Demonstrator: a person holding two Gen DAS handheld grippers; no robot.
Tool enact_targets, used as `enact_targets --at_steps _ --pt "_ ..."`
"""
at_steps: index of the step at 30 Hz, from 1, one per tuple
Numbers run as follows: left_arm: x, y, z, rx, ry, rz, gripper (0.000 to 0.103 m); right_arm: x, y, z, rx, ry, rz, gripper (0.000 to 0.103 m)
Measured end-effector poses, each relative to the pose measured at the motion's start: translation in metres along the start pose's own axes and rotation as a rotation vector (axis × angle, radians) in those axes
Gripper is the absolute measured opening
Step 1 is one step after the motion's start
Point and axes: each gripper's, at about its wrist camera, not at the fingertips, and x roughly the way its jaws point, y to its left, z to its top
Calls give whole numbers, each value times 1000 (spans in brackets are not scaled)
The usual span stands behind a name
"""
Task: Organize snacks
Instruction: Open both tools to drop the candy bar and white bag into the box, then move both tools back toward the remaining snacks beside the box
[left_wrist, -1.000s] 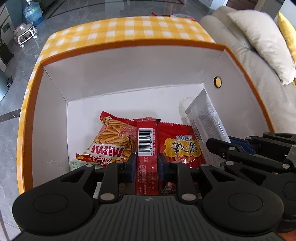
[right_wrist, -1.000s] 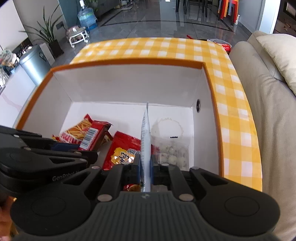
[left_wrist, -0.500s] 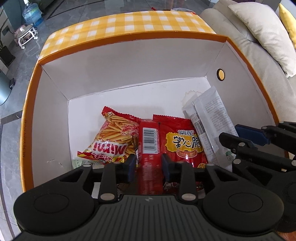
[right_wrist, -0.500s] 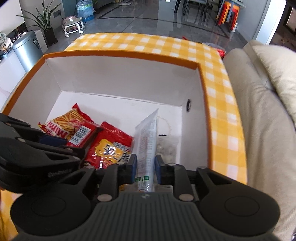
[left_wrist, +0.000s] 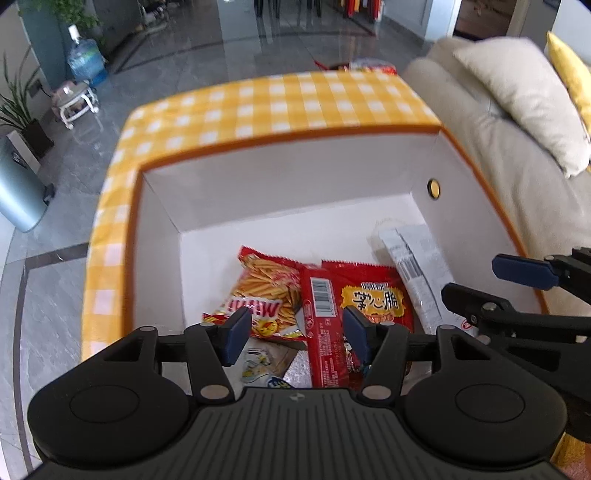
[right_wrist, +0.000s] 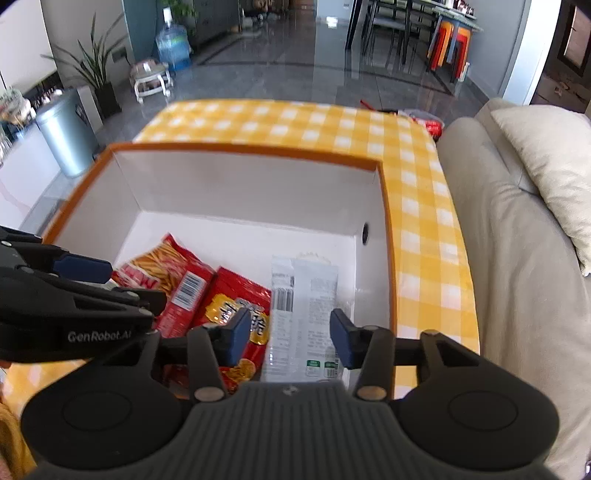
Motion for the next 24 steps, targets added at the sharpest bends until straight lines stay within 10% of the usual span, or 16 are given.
enact_targets --at_steps 13,24 --pt "-67 -1 -42 27 -173 24 68 -79 9 -37 48 -172 42 60" --pt "-92 -19 -101 95 -209 19 68 -111 21 -104 43 -143 71 61"
